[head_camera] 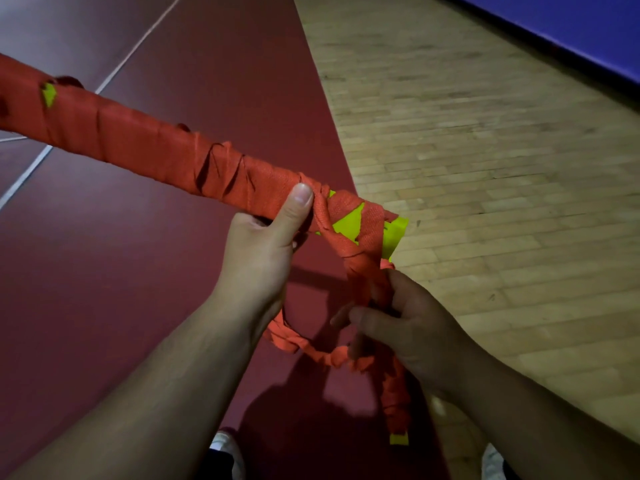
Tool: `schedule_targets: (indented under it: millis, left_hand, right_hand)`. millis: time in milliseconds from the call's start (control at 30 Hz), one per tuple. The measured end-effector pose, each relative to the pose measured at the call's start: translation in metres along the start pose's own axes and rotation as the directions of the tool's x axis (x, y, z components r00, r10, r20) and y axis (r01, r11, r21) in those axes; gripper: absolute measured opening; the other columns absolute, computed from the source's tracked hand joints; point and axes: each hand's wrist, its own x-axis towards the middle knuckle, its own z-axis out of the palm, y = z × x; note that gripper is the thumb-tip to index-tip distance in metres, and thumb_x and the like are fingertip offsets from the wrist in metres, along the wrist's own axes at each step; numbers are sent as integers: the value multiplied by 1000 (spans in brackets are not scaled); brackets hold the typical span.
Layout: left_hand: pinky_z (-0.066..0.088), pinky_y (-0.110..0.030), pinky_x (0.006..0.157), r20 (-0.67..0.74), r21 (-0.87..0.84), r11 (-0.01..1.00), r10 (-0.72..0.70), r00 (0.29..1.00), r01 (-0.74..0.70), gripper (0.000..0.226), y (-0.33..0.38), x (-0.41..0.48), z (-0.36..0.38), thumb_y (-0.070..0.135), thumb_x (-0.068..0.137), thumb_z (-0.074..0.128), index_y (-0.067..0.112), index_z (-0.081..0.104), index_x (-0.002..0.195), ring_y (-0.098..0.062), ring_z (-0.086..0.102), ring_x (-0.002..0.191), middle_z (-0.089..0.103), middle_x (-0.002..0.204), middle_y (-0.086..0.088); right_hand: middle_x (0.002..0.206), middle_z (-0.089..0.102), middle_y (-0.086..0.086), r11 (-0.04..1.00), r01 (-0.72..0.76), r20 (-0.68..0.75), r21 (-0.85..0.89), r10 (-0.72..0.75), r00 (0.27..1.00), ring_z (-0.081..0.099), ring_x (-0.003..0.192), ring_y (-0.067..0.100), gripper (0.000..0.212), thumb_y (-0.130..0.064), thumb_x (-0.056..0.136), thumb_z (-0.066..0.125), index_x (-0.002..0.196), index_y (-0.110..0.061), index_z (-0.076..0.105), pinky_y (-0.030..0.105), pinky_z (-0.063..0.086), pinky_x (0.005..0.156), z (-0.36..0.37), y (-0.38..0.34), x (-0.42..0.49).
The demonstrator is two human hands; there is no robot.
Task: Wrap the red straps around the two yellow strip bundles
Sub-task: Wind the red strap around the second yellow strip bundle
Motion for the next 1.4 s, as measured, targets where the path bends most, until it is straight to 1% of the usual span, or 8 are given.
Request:
schedule_targets:
  millis: [133,367,633,767,933,1067,1300,1400]
  left_hand:
    - [48,-21,65,33,32,998,51,998,-52,22,-2,2,-1,31,82,68,10,63,86,-7,60,72,65,77,3]
    - [54,-35,79,54,73,994,78,995,-82,26,-8,3,-6,27,89,70,2,67,96,-16,66,83,70,87,-6]
    - [56,-44,83,65,111,989,95,993,-102,18,-6,2,-4,24,90,69,6,68,88,-20,67,83,71,84,-6]
    - [48,-25,69,67,108,988,104,992,-111,15,-6,3,-4,22,92,67,14,63,79,-5,60,70,65,72,10]
    - [45,-19,65,74,78,991,107,991,-113,14,-7,2,-4,22,93,66,15,63,81,-1,57,67,63,71,12]
    - [46,-20,66,82,77,990,113,990,-119,14,-7,1,-4,20,93,65,14,63,81,-1,58,67,63,71,12]
    - [49,-28,73,89,111,986,114,989,-124,14,-7,-2,-3,23,92,67,17,65,79,-7,62,73,67,75,9]
    - [47,-25,71,105,117,985,113,988,-125,18,-7,-3,-1,20,92,66,19,62,75,-2,59,68,64,70,13]
  right_hand:
    - [94,74,24,966,-31,-22,257,38,999,71,82,31,53,-65,77,60,92,-17,77,36,56,75,-3,-4,-1]
    - [80,67,30,990,-20,-22,141,23,999,64,71,38,48,-24,52,95,82,-14,59,56,49,74,-4,-5,-2]
    - [60,54,6,887,191,-139,-421,-271,952,49,50,13,38,-48,74,79,80,-18,56,34,44,50,-3,-11,-13]
    - [75,67,12,974,207,-101,-93,-216,971,63,67,25,42,-54,90,56,85,-13,61,43,52,65,-2,-12,-16]
    - [81,61,34,944,212,-143,-253,-253,957,60,82,55,32,-45,70,71,66,-25,46,62,51,62,-3,-6,-7]
    - [57,47,2,960,174,-104,-218,-200,974,47,57,18,39,-58,70,64,58,-23,51,35,40,58,-3,-8,-7]
    - [68,57,4,945,-175,2,278,182,983,56,54,21,31,-19,68,77,96,-12,66,43,54,65,5,-13,-4]
    - [65,55,2,953,-185,2,239,190,982,52,57,20,34,-44,70,85,85,-16,73,52,47,77,6,-13,-4]
